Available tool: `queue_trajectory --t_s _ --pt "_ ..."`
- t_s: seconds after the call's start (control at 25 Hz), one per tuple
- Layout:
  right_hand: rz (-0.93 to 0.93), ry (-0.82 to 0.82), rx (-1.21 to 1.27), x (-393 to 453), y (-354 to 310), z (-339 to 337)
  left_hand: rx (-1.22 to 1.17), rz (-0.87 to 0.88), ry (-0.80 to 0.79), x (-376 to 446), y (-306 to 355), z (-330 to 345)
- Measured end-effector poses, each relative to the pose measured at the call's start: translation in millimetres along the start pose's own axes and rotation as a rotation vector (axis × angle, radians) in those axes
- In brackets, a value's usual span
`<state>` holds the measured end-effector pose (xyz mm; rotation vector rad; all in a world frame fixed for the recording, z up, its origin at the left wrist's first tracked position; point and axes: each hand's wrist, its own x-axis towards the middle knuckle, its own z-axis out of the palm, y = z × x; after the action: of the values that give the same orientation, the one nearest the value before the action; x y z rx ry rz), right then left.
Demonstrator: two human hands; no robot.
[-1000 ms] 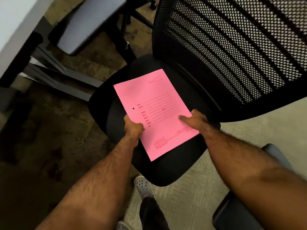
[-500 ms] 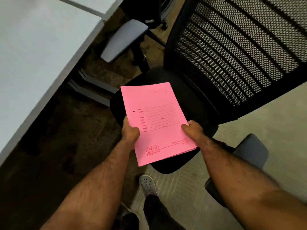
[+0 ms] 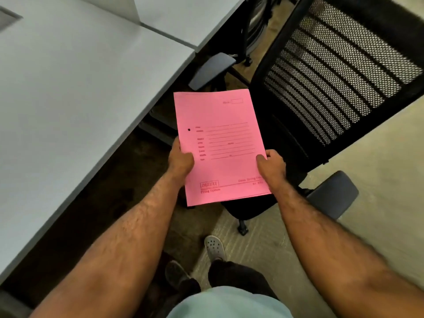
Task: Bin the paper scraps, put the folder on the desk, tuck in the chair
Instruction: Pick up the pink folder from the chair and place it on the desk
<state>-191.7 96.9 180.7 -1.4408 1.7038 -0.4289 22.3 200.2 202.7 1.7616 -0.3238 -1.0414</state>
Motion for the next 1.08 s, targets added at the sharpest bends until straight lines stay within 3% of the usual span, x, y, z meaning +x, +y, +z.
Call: queue_trajectory --t_s 0.24,0.36,0.56,0.72,1.08 --pt "-0.197 -0.112 0.079 -48.0 -70.0 41.5 -0.038 0.110 0.100 -23.3 26.3 -91.8" --pt "-0.269 -0.203 0.106 -75.8 -97.7 76.8 -0.011 0.137 0.239 -38.3 27.2 -148.0" --pt "-0.410 -0.363 0.145 -122.9 -145.1 145.0 -0.057 0.161 0.436 -71.2 13.7 -245.9" --pt "-0.474 -0.525 0.122 -163.7 -185.5 201.9 -0.148 0.167 0.484 -100.8 -0.7 -317.7" --pt "-0.642 -0.712 0.103 -239.5 -262.2 314.8 -0.209 0.158 0.692 -138.4 -25.1 -437.1"
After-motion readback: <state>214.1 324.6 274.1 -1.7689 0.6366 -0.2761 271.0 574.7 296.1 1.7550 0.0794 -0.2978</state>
